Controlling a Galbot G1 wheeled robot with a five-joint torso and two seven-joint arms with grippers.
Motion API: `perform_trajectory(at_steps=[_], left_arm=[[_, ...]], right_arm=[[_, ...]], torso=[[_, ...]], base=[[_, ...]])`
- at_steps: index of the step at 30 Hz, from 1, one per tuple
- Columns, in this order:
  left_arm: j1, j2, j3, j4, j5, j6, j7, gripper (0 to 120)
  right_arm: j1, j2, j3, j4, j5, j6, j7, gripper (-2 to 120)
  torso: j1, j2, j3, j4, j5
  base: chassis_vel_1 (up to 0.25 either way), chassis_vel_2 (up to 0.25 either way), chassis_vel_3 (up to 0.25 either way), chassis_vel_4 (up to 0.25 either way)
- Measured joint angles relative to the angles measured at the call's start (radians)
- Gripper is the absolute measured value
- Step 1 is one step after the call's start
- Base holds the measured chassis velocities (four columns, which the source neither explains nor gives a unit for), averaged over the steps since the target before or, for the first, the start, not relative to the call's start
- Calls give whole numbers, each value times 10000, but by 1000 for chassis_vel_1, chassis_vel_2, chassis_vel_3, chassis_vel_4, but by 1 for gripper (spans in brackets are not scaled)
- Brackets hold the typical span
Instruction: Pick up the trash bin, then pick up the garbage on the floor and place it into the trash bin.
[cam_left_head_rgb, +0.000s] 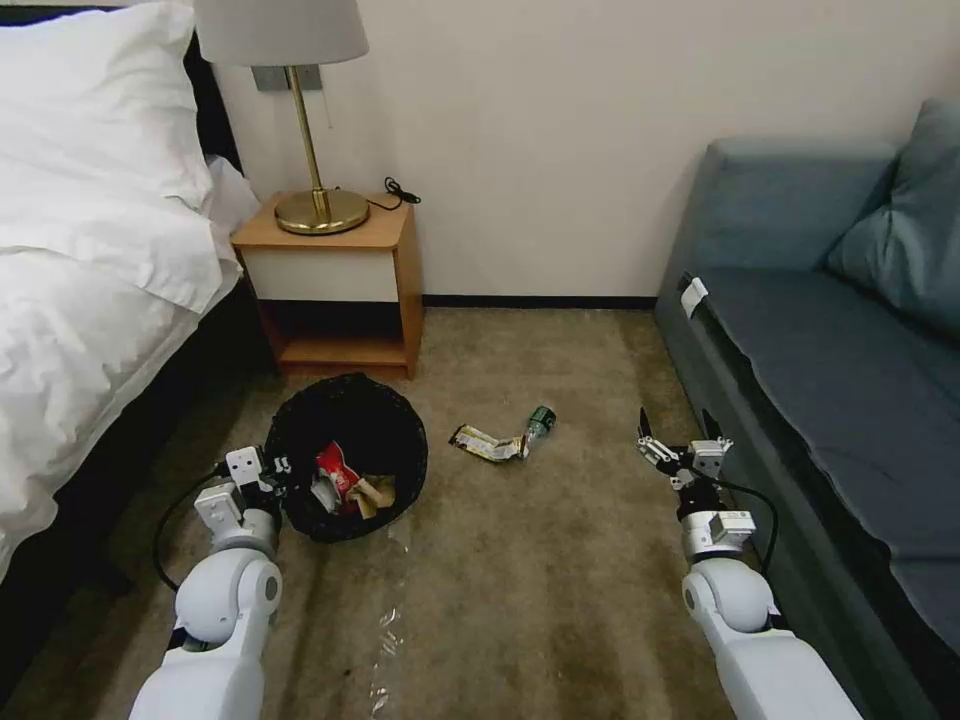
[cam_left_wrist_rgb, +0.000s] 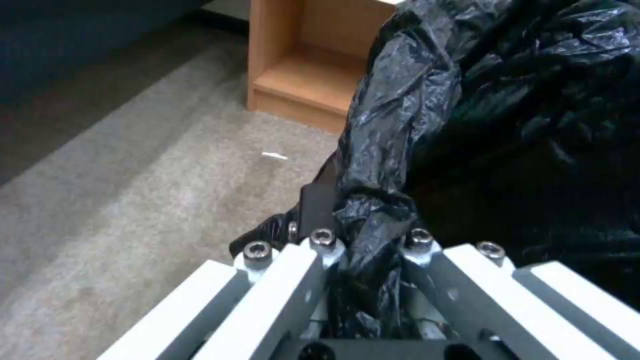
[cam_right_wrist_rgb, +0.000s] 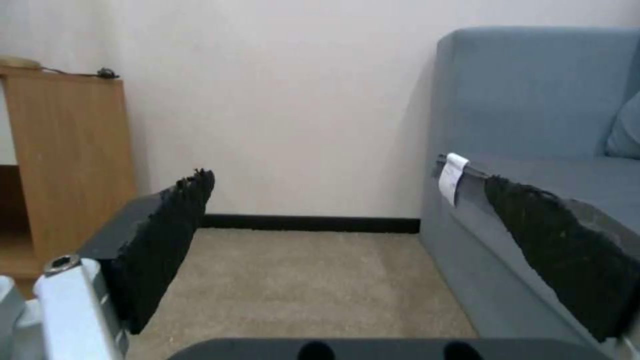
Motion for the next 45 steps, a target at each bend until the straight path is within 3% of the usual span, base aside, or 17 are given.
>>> perform_trajectory(at_steps=[40, 45], left_arm=[[-7, -141, -253, 22, -28, -52, 42, 3], [6, -142, -253, -27, -31, -52, 42, 3]], right_arm=[[66, 73, -126, -180, -180, 80, -46, 100], [181, 85, -102, -410, -609, 672, -36, 100]], torso=[[0, 0, 0, 0, 0], [0, 0, 1, 0, 0]], base=[[-95, 90, 94, -94], [-74, 76, 78, -75]])
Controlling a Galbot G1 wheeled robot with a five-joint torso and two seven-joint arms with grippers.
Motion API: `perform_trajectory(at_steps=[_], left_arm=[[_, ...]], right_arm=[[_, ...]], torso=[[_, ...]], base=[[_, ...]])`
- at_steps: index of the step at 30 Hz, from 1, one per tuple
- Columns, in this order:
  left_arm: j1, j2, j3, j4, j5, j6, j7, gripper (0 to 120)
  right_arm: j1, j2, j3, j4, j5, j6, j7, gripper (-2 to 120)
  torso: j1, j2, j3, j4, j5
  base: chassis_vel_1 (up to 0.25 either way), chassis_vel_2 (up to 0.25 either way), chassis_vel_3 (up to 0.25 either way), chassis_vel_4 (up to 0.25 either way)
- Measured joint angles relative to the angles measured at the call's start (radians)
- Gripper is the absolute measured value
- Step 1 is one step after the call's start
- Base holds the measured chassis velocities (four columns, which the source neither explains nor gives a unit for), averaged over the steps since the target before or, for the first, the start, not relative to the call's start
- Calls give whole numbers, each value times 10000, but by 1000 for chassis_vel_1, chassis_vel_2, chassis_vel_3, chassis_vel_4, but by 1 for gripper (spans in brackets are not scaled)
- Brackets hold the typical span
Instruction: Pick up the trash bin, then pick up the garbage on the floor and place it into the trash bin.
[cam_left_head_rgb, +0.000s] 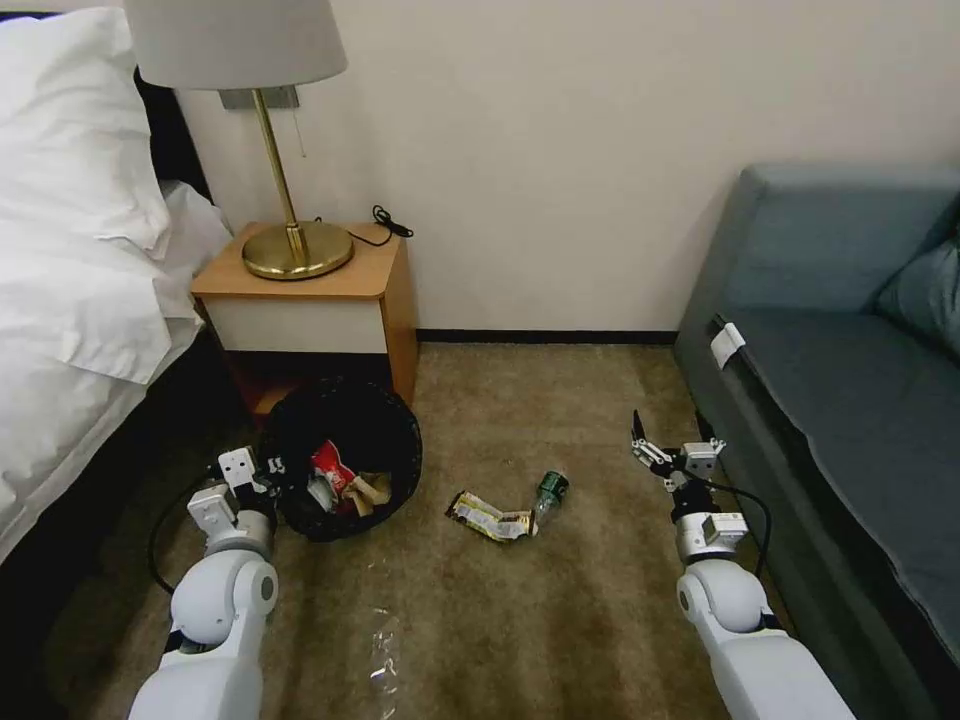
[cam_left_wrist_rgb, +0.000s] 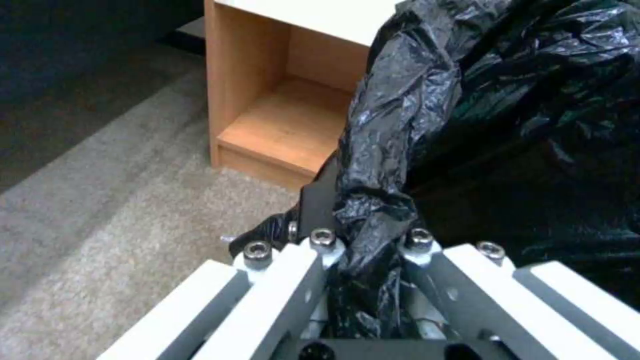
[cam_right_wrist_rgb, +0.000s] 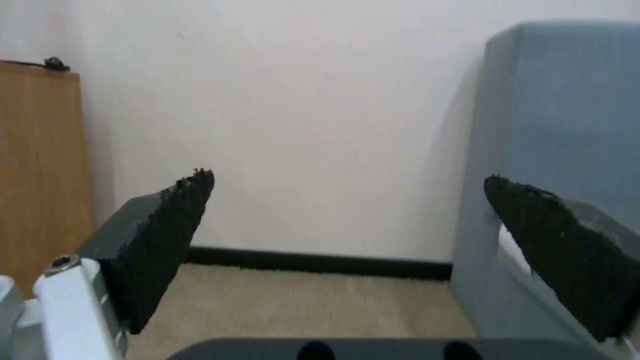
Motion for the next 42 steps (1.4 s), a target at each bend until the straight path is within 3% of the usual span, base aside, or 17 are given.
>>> perform_trajectory(at_steps=[8, 16, 18, 22, 24, 28, 29, 30, 36, 42], left_arm=[[48, 13, 24, -73, -3, 2, -13, 3], [196, 23, 45, -190, -1, 10, -18, 3], [267, -16, 41, -228, 85, -2, -3, 3], [309, -53, 42, -230, 261, -46, 35, 3], [335, -166, 53, -303, 532, -111, 75, 3], [310, -297, 78, -330, 602, -132, 106, 3], [272, -381, 100, -311, 656, -177, 130, 3], [248, -419, 119, -263, 674, -216, 149, 3], [205, -418, 14, -173, 679, -280, 217, 3], [205, -357, -60, -182, 659, -280, 233, 3]], right_arm=[[86, -174, -167, -15, -170, 36, 151, 100], [806, -684, -1232, -119, 145, -783, 992, 100], [1400, -1032, -2115, -192, 1404, -1438, 1194, 100], [1743, -1245, -2785, -251, 2252, -1785, 1395, 100], [2657, -1674, -4187, -491, 3572, -2246, 1655, 100], [3438, -1752, -5198, -716, 4484, -2558, 1806, 100], [4175, -1643, -5888, -925, 5281, -2812, 1981, 100], [4575, -1474, -6303, -1136, 5754, -2998, 2057, 100], [5613, -716, -7266, -2141, 7029, -3724, 2150, 100], [5964, -382, -7718, -2967, 7269, -4342, 2321, 100]], torso=[[-1, 1, -2, 0, 1], [-1, 1, -1, 1, 0], [-1, 1, -1, 0, -3], [-1, 1, -1, 0, 2], [-1, 1, -2, 4, -8], [0, 0, 1, -2, 8], [-1, 1, -3, -1, -11], [-1, 1, -1, 2, -5], [-1, 0, 0, 2, 2], [0, 0, 0, 2, 1]], base=[[-11, 5, 14, -15], [0, 0, 0, 0], [0, 0, 0, 0], [0, 0, 0, 0], [0, 0, 0, 0], [0, 0, 0, 0], [0, 0, 0, 0], [0, 0, 0, 0], [0, 0, 0, 0], [0, 0, 0, 0]])
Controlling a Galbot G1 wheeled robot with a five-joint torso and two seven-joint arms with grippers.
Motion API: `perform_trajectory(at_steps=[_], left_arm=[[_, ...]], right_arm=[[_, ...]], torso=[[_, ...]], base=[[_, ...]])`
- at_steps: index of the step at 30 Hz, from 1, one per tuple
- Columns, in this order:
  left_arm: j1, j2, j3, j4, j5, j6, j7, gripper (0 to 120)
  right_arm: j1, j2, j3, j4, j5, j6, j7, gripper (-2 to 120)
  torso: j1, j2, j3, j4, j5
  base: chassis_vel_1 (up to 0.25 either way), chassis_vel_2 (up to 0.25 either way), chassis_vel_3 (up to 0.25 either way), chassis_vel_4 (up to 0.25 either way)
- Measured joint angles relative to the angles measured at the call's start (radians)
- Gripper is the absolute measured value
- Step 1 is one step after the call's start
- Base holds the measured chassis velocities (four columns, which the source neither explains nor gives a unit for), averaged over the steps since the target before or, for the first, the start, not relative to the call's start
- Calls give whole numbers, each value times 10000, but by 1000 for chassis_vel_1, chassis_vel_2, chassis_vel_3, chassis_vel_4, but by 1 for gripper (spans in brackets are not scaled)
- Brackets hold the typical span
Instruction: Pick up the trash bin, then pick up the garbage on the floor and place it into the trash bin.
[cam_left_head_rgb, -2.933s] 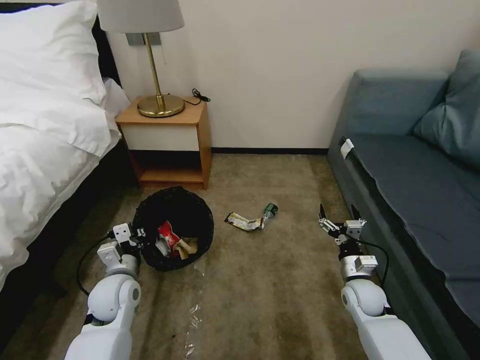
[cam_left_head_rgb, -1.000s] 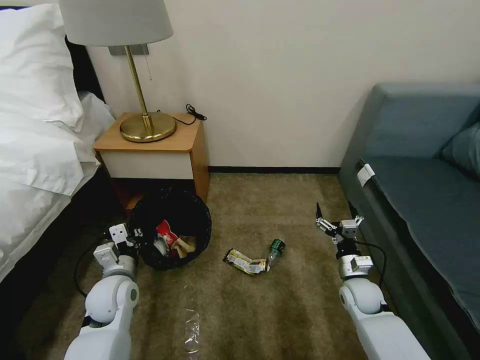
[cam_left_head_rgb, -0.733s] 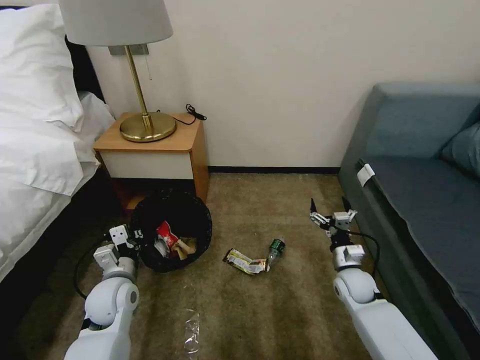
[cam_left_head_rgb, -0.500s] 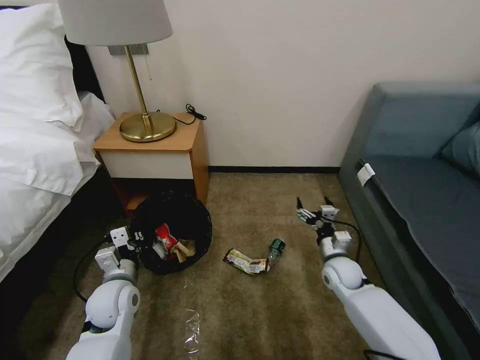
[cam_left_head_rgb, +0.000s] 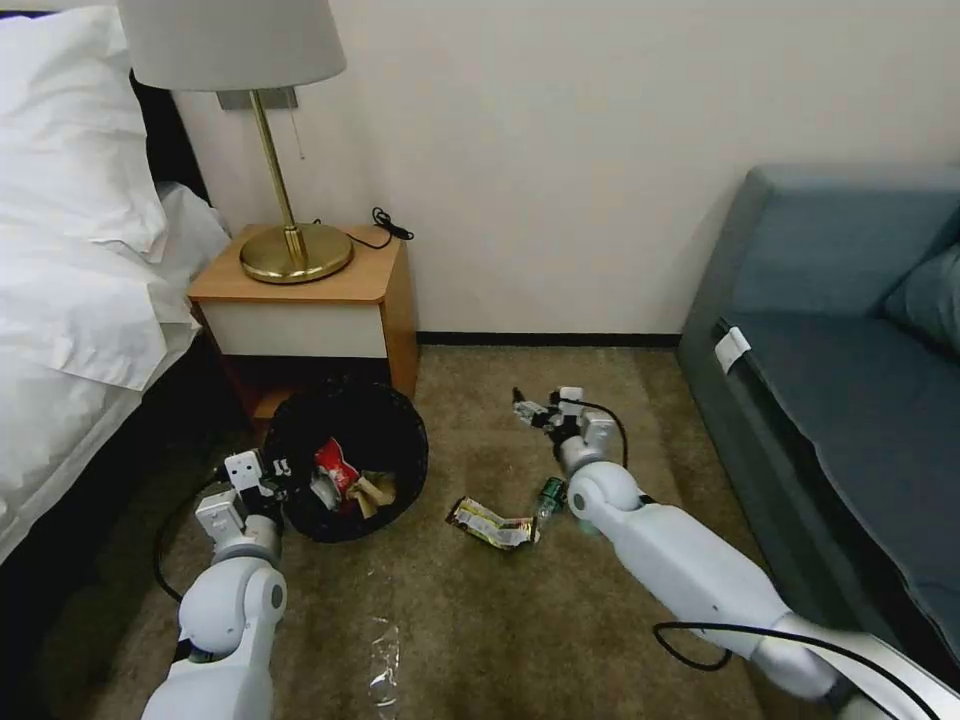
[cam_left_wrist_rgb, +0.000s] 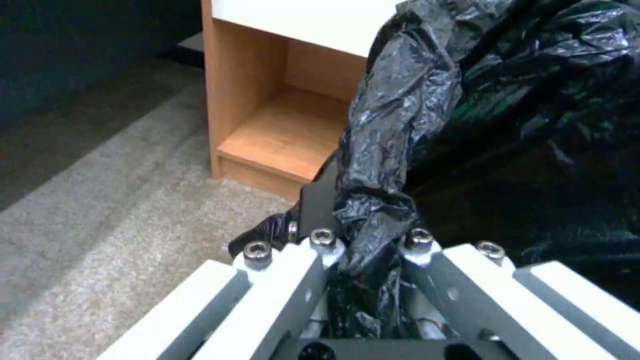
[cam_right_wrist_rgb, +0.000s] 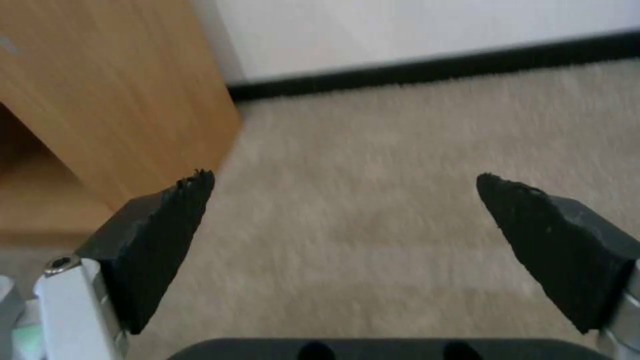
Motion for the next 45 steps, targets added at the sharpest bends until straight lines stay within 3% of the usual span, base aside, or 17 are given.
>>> perform_trajectory(at_steps=[5, 7, 10, 13, 14, 15, 16, 22, 31, 45], left_arm=[[1, 6, -1, 12, -7, -8, 13, 3], [0, -7, -2, 37, 3, -26, 13, 3], [9, -16, 0, 40, 8, -38, 13, 3], [56, -59, 21, 45, 23, -65, 12, 3], [56, -59, 21, 45, 23, -65, 12, 3], [88, -74, 29, 40, 42, -79, 11, 3], [88, -74, 29, 40, 42, -79, 11, 3], [212, -135, 5, 38, 90, -152, 10, 3], [263, -184, 4, 84, 140, -199, 30, 3], [407, -183, -135, -164, 196, -168, -15, 3]], right_arm=[[117, 13, -35, -271, 118, -713, 158, 100], [172, -24, 108, -58, 677, -1872, 860, 100], [191, -52, 141, 17, 889, -2420, 1164, 100], [250, 8, 356, 276, 1821, -3996, 1858, 100], [250, 8, 356, 276, 1821, -3996, 1858, 100], [274, 82, 414, 366, 2131, -4682, 2218, 100], [274, 82, 414, 366, 2131, -4682, 2218, 100], [134, 307, 789, 618, 3546, -6657, 3515, 100], [-132, 763, 1170, 197, 3352, -6954, 3663, 100], [-134, 1545, 2010, -2040, 1057, -6280, 2406, 100]], torso=[[0, 0, -1, -2, -2], [0, 0, -1, -2, -2], [0, 0, -1, -2, -1], [-1, 0, -1, -4, -2], [-1, 0, -1, -4, -2], [0, 0, -2, -1, -1], [0, 0, -2, -1, -1], [0, 0, -2, -2, -1], [0, 0, -3, -2, -3], [0, 0, -2, -2, -2]], base=[[0, 0, 0, 0], [0, 0, 0, 0], [0, 0, 0, 0], [0, 0, 0, 0], [0, 0, 0, 0], [0, 0, 0, 0], [0, 0, 0, 0], [0, 0, 0, 0], [0, 0, 0, 0], [0, 0, 0, 0]])
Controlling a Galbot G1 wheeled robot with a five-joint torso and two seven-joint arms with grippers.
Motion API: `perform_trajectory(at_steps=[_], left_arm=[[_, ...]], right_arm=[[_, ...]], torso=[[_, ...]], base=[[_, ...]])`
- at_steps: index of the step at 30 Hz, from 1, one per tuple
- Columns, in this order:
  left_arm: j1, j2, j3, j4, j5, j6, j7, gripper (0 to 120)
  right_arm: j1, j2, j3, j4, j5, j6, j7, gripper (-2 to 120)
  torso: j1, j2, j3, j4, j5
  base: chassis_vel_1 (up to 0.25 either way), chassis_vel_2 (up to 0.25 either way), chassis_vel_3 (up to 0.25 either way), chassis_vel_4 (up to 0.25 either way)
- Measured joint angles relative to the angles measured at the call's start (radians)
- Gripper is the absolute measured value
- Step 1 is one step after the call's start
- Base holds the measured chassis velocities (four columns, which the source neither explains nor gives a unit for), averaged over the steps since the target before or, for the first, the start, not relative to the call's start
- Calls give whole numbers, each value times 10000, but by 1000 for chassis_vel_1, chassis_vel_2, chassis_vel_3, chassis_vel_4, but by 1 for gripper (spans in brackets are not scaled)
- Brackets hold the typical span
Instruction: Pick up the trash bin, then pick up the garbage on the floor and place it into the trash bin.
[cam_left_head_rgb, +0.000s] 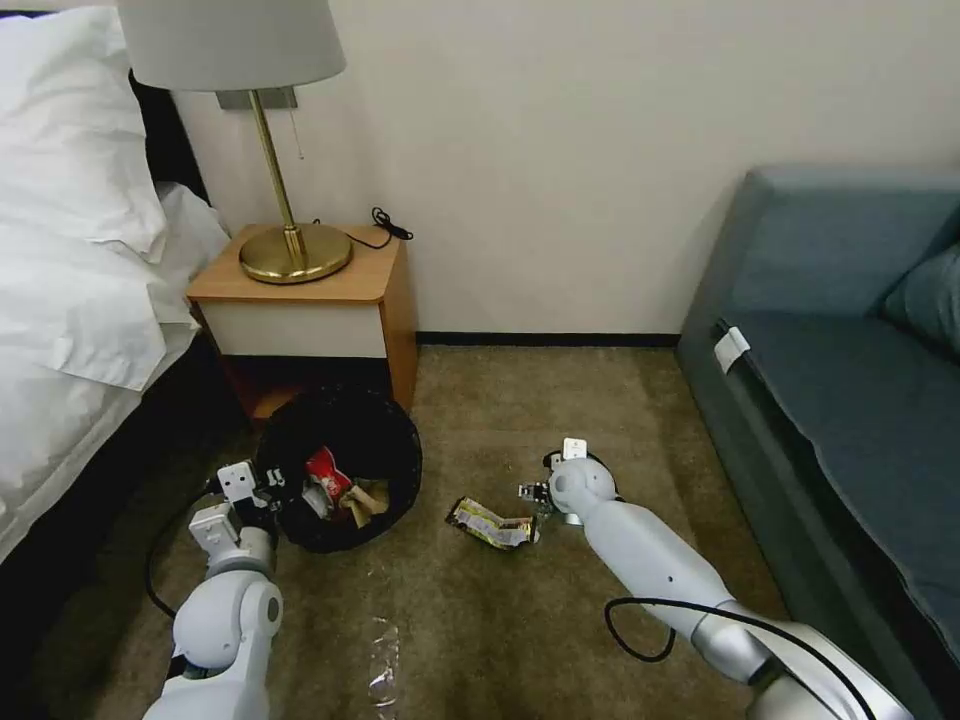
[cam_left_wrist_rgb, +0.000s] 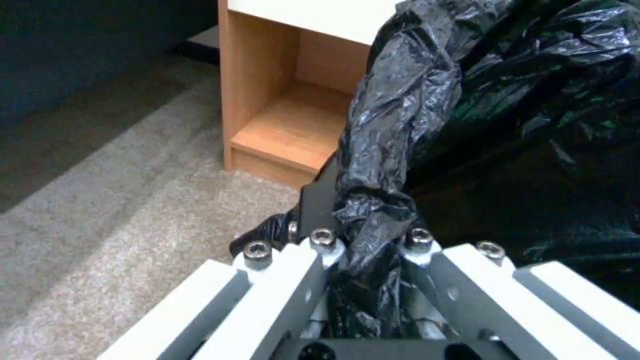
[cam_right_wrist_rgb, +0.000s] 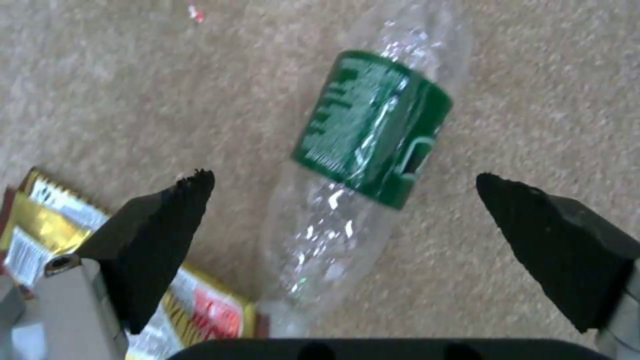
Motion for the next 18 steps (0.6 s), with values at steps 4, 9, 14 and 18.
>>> perform_trajectory(at_steps=[4, 9, 14, 18], left_arm=[[0, -16, 20, -36, 34, 18, -13, 3], [21, -37, 42, -111, 74, 38, -32, 3], [67, -39, 20, -175, 90, 45, -56, 3], [139, -63, -41, -263, 98, 47, -85, 3]], right_arm=[[65, 119, 193, -358, -323, 264, -308, 100], [220, 355, 496, -776, -521, 377, -460, 100], [274, 515, 533, -1043, -715, 502, -563, 100], [272, 642, 546, -1343, -939, 674, -688, 100]], torso=[[0, 0, 1, 0, 2], [0, 0, 1, 0, 1], [-1, 0, 1, 0, 0], [0, 0, 1, 0, 1]], base=[[0, 0, 0, 0], [0, 0, 0, 0], [0, 0, 0, 0], [0, 0, 0, 0]])
